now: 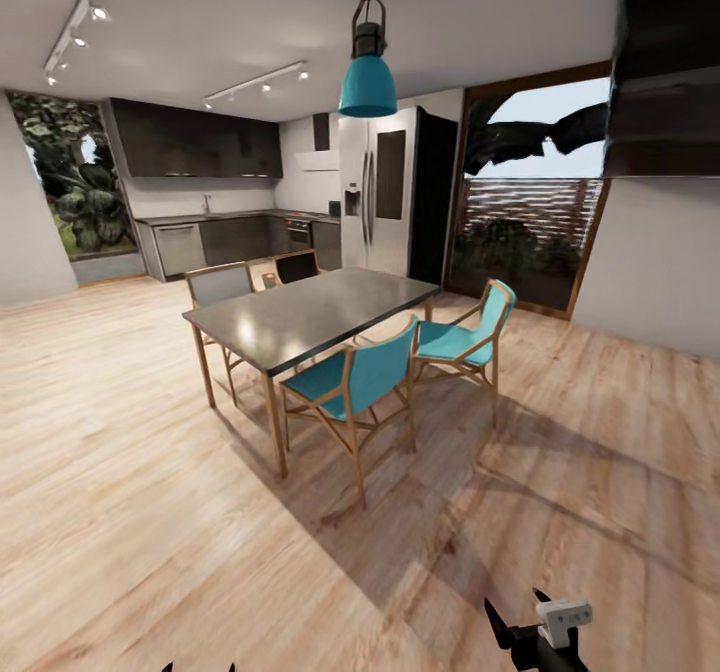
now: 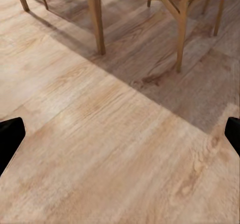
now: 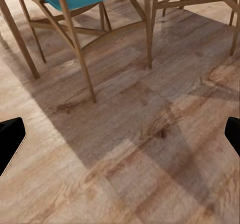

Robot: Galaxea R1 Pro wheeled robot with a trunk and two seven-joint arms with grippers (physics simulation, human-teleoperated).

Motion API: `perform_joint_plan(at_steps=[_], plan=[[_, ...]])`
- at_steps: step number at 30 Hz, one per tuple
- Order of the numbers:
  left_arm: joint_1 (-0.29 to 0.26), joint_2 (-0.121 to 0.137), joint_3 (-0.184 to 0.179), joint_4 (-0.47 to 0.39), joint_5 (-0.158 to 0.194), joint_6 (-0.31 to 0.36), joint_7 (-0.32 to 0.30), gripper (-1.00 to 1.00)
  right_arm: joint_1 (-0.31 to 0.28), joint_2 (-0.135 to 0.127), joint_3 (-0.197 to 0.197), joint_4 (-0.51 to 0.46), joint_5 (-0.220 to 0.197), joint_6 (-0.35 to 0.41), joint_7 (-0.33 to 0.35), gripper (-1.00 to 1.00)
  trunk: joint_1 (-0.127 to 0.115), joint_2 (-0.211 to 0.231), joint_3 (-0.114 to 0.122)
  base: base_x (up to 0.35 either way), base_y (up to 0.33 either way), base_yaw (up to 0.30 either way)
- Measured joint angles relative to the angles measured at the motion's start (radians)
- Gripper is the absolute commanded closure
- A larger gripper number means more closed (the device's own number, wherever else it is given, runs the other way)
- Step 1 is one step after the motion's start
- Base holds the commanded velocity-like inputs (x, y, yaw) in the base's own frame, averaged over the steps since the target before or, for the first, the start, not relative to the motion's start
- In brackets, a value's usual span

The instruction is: Put the three can of soda from the living room inside the tash can in the kitchen.

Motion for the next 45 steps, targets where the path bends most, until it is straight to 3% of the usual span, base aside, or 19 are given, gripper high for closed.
perform_joint_plan(at_steps=[21, 45], plan=[[0.0, -0.001, -0.001, 0.001, -0.001, -0.001, 0.0, -1.0, 0.0, 0.001, 0.005, 0.026, 0.005, 0.0, 0.0, -1.0, 0.0, 0.0, -0.001, 0.283, 0.164, 0.026], [0.0, 0.0, -0.003, 0.0, 0.001, -0.002, 0.0, -1.0, 0.0, 0.0, 0.026, 0.026, 0.006, 0.0, 0.0, -1.0, 0.0, 0.0, -0.008, 0.303, 0.112, 0.207]])
